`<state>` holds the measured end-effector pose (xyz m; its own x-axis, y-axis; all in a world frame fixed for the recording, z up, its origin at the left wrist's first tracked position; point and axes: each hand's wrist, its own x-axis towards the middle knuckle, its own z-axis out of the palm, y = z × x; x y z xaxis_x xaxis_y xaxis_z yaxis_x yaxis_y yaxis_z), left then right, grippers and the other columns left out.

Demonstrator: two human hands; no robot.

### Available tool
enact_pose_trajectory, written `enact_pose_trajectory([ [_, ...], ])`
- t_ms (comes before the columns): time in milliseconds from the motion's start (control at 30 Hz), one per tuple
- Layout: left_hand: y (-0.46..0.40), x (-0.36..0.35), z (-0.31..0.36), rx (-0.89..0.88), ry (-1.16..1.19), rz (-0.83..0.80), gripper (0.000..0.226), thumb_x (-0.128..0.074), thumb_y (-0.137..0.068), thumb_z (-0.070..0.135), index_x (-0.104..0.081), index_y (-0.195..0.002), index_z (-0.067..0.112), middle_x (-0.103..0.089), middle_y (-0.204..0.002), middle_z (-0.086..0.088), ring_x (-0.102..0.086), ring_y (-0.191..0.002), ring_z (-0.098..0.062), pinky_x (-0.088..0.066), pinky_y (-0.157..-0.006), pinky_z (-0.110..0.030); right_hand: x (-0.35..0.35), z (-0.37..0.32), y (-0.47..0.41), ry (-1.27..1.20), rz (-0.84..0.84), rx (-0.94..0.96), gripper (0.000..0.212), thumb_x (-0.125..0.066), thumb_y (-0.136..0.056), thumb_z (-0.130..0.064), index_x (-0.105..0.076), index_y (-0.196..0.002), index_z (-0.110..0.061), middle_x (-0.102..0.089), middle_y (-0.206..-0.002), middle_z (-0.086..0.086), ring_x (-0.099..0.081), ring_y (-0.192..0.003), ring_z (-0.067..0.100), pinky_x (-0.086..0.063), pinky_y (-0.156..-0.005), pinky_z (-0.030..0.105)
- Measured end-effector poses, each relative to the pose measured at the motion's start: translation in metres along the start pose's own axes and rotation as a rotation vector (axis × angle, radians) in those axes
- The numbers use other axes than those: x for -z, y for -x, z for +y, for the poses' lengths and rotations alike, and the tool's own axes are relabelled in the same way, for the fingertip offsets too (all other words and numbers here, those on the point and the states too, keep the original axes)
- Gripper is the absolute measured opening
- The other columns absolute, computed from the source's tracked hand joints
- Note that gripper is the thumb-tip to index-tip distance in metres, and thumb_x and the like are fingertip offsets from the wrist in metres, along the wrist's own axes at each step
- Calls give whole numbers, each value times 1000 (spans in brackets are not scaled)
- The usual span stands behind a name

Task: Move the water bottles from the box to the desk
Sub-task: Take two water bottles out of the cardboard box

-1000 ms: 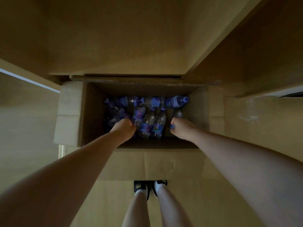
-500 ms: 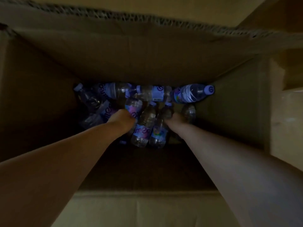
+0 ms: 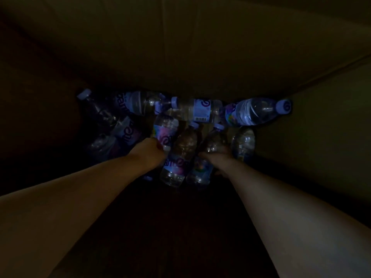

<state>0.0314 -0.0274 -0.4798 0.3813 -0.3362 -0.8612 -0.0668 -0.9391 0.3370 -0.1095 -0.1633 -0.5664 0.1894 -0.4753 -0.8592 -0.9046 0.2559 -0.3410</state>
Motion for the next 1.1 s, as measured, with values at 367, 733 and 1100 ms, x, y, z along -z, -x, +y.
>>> enact_pose_trajectory([
  [367,51,11,22,-104,41,-30,17,-44,-96,4,-60,-92,10,-58,-102,-14,-55,-93,-23,-42,-76,-25,61,-58,70,-9,-403,13,57,-80,-77,-23,-48,-124,-26,-57,-121,-7,-53,-111,15,-45,-90,38],
  [733,95,53,38,-122,925,-418,54,-63,-78,45,-57,-126,21,-68,-119,-10,-65,-110,-27,-50,-96,-46,65,-115,130,-397,-995,8,58,-61,-81,-17,-51,-138,-21,-59,-133,10,-56,-123,28,-47,-99,49],
  [1100,94,69,0,18,707,-70,54,-75,-73,43,-54,-120,26,-69,-107,-7,-69,-96,-27,-52,-92,-47,33,-101,109,-354,-530,-125,23,-66,-89,-22,-63,-112,-18,-67,-116,8,-67,-98,20,-55,-79,35],
])
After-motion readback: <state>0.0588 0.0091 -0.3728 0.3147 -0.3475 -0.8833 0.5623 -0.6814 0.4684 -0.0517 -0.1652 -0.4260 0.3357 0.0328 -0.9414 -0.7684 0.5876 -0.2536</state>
